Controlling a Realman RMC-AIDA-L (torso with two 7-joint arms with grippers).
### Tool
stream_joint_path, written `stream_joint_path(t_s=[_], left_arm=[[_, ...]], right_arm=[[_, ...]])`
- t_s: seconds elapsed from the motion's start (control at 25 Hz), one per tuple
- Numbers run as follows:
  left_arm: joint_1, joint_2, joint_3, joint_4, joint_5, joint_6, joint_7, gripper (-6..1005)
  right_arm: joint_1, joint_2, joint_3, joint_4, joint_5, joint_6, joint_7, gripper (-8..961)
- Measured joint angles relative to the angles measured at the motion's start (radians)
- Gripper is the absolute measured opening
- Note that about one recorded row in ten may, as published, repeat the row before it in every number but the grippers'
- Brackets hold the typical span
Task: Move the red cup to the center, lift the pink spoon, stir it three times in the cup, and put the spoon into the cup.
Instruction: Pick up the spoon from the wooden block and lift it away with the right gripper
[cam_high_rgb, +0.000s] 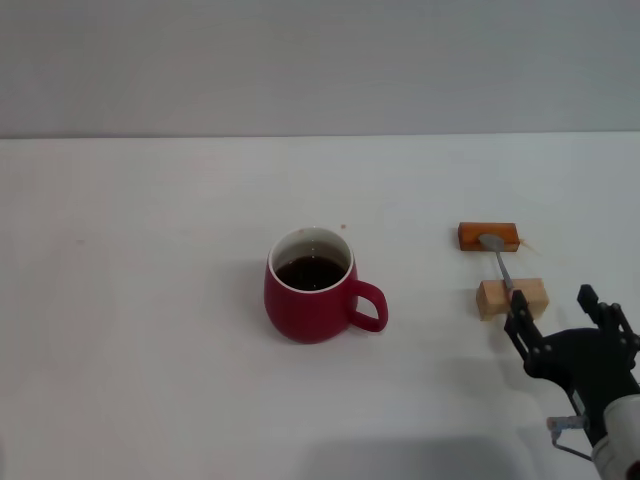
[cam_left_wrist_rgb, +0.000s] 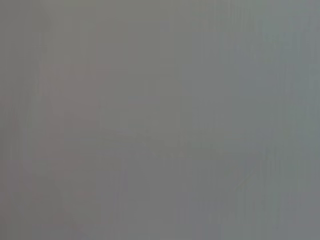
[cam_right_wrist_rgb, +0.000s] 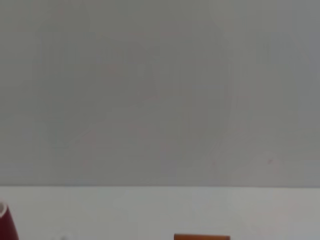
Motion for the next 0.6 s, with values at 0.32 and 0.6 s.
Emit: stream_joint_path(t_s=[0.32, 0.6], left_arm=[[0.004, 0.0, 0.0, 0.0, -0.002, 0.002, 0.0, 827], [0.004, 0.001, 0.0, 0.0, -0.003, 0.004, 0.0, 827]], right_arm=[[0.028, 0.012, -0.006, -0.064, -0.007, -0.012, 0.004, 734], [0.081, 0.017, -0.062, -0.136, -0.003, -0.077, 0.024, 734]])
